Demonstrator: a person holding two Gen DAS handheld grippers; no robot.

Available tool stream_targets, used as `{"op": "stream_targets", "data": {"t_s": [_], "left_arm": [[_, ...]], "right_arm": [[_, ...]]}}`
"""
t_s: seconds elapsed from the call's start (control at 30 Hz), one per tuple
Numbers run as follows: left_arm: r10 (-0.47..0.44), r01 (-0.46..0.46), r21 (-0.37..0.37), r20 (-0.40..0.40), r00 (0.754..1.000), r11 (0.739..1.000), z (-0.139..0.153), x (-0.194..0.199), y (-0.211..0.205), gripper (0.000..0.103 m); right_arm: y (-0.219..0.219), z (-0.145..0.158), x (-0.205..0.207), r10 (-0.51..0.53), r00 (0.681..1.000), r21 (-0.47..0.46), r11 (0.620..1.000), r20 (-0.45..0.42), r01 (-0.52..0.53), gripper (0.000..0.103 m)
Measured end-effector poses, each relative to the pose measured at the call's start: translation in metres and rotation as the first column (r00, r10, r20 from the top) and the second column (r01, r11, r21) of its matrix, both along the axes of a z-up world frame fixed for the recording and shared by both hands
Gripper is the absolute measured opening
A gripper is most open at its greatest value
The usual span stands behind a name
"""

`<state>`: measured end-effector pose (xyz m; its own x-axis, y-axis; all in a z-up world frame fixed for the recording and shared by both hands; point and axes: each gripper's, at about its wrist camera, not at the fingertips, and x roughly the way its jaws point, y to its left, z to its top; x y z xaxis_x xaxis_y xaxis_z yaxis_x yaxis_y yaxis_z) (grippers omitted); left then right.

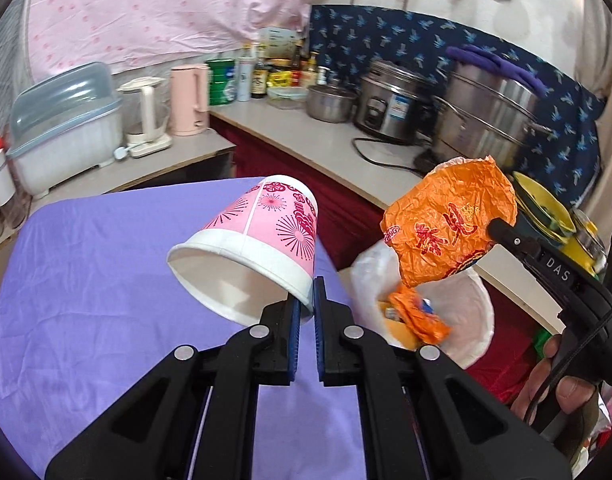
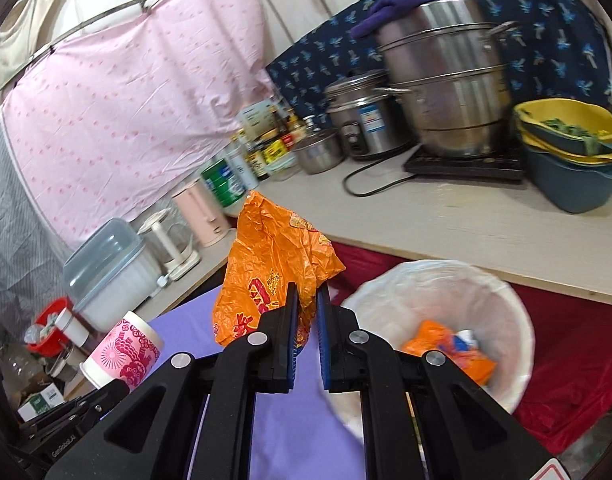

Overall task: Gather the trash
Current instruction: 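Lift the cup and snack bag and carry both over the bin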

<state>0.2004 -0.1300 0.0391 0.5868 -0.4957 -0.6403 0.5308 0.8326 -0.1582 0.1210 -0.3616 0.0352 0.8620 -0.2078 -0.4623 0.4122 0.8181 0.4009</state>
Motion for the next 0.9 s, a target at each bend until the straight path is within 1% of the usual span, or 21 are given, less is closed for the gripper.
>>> {"op": "stream_targets", "data": {"t_s": [0.17, 0.37, 0.63, 0.9], "left_arm": [[-0.061, 0.061, 0.016, -0.001, 0.998, 0.998, -0.005, -0.022, -0.038, 0.006], [-0.131, 0.132, 0.033, -0.032, 0.991, 0.991, -0.017, -0.039, -0.081, 0.006], [-0.197, 0.201, 0.068, -0.068, 0.978, 0.977, -0.039, -0.053, -0.126, 0.006], [-0.221, 0.229, 0.097, -0.091, 0.971, 0.969, -0.061, -0.055, -0.156, 0.006]], "right_arm": [[-0.033, -0.01, -0.035, -0.065, 0.998, -0.006, 0.998, -0.012, 0.065, 0.009], [-0.063, -0.023, -0.064, -0.125, 0.992, -0.025, 0.992, -0.033, 0.125, 0.009], [-0.093, -0.045, -0.078, -0.173, 0.983, -0.009, 0.985, -0.062, 0.172, 0.009], [-0.107, -0.066, -0.075, -0.187, 0.978, 0.005, 0.982, -0.093, 0.188, 0.009]]}}
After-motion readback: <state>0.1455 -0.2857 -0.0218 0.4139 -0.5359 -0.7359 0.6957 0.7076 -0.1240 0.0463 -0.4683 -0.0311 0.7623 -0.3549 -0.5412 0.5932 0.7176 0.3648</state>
